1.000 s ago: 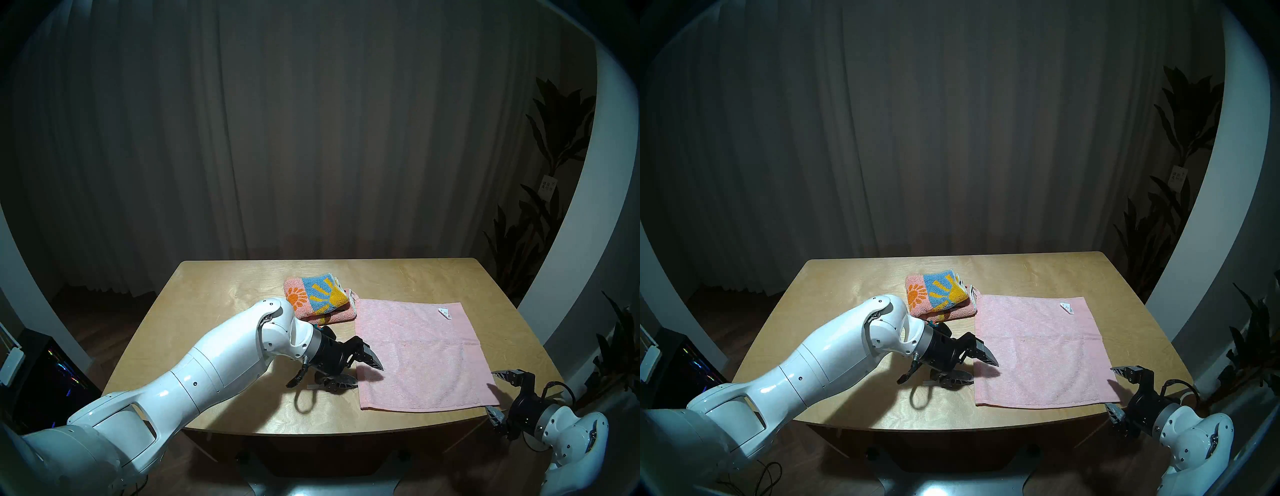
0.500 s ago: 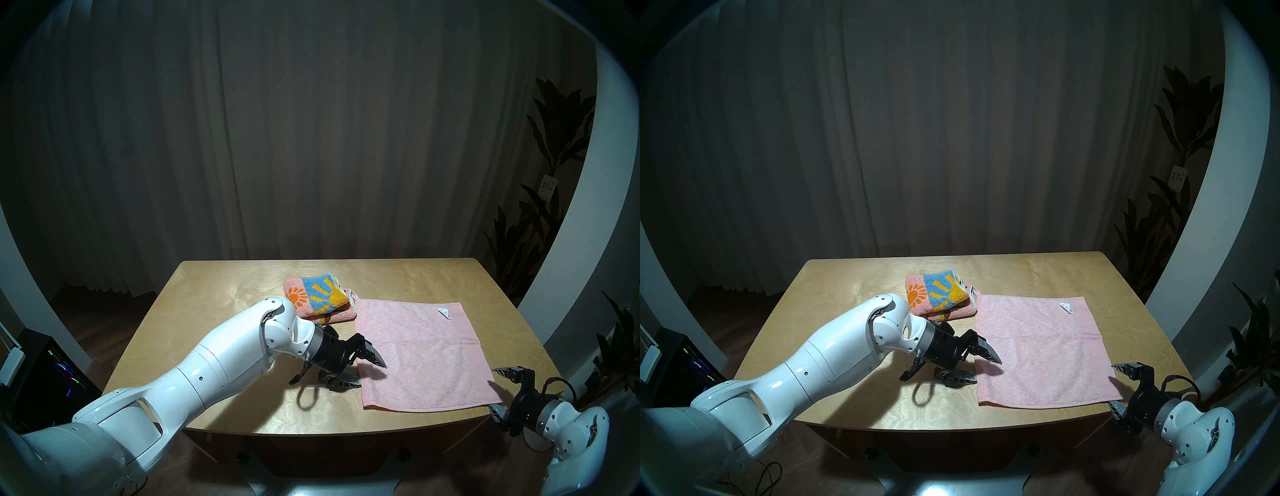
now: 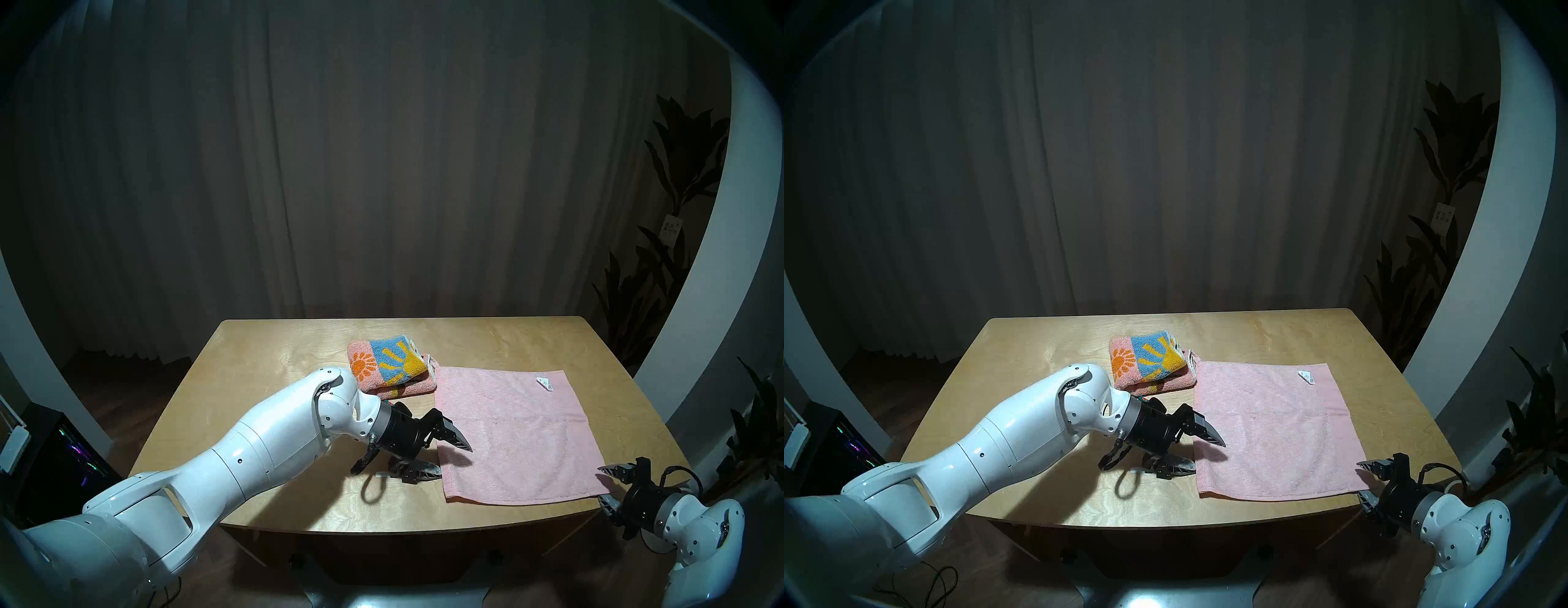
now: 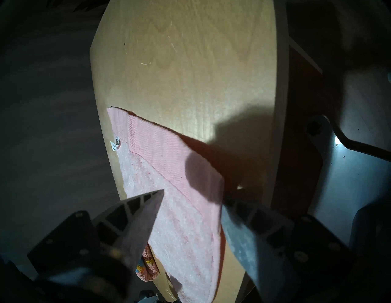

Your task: Fold each towel twice and stack them on table

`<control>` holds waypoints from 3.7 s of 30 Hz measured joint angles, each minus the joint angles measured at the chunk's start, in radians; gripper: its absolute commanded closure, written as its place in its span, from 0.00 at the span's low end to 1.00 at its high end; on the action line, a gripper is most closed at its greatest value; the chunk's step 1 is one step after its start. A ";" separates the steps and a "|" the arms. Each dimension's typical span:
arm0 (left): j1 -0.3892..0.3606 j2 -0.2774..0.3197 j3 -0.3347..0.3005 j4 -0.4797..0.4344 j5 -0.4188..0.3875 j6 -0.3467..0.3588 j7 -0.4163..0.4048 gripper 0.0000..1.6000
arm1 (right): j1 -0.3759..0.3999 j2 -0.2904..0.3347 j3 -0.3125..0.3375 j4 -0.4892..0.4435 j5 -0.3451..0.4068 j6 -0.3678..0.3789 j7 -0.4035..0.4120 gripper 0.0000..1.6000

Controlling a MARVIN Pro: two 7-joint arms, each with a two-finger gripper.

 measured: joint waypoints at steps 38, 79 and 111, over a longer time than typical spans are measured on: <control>0.030 -0.008 0.011 -0.002 0.089 0.002 -0.151 0.00 | -0.014 -0.016 -0.049 -0.011 -0.005 0.022 -0.010 0.76; 0.088 0.100 -0.043 -0.078 -0.128 -0.136 -0.099 1.00 | 0.007 0.015 -0.032 -0.099 0.110 -0.044 -0.166 1.00; 0.064 0.048 -0.111 -0.077 -0.328 -0.424 -0.034 1.00 | 0.323 0.260 -0.189 -0.046 0.288 -0.569 -0.518 1.00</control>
